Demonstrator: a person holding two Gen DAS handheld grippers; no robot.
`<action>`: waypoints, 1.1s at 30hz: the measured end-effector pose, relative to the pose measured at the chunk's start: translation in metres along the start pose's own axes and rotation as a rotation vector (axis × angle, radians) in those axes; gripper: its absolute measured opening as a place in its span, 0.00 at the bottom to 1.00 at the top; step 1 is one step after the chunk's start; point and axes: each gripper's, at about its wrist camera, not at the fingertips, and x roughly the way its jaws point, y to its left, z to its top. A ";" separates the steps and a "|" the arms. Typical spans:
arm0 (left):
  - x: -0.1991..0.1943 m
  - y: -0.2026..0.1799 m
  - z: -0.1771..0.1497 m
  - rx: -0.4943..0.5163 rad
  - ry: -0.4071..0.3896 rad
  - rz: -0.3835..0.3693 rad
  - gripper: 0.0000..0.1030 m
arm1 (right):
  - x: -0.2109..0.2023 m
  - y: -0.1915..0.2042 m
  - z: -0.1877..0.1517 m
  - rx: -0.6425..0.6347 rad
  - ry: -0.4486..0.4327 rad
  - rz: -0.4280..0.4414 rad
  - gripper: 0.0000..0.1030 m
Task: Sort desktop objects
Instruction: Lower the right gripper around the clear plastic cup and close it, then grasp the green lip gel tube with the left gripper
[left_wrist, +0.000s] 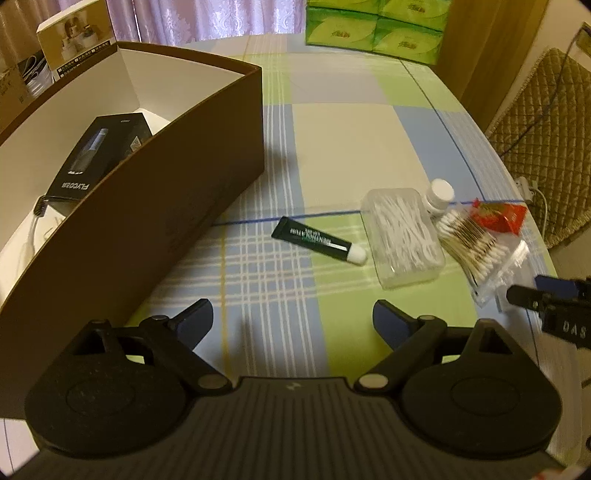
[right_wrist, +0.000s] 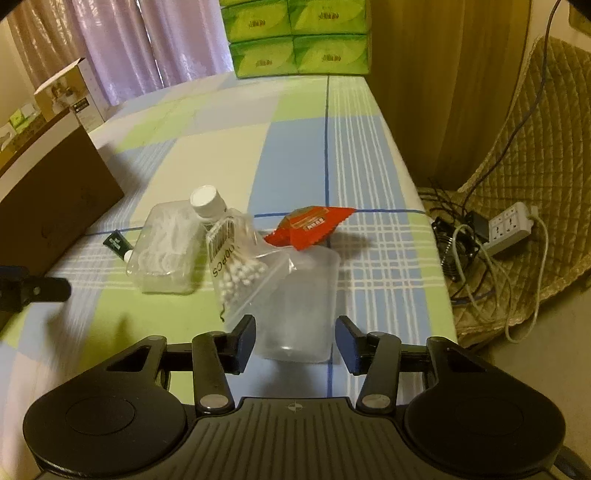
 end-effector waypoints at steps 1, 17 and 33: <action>0.004 0.000 0.003 -0.010 0.002 0.001 0.89 | 0.002 0.000 0.001 -0.001 0.002 -0.002 0.44; 0.072 -0.013 0.045 -0.096 0.034 0.079 0.86 | 0.002 -0.021 0.000 0.037 0.024 -0.020 0.38; 0.057 0.022 0.027 0.035 0.035 0.007 0.39 | -0.002 -0.032 -0.004 0.010 0.038 -0.008 0.38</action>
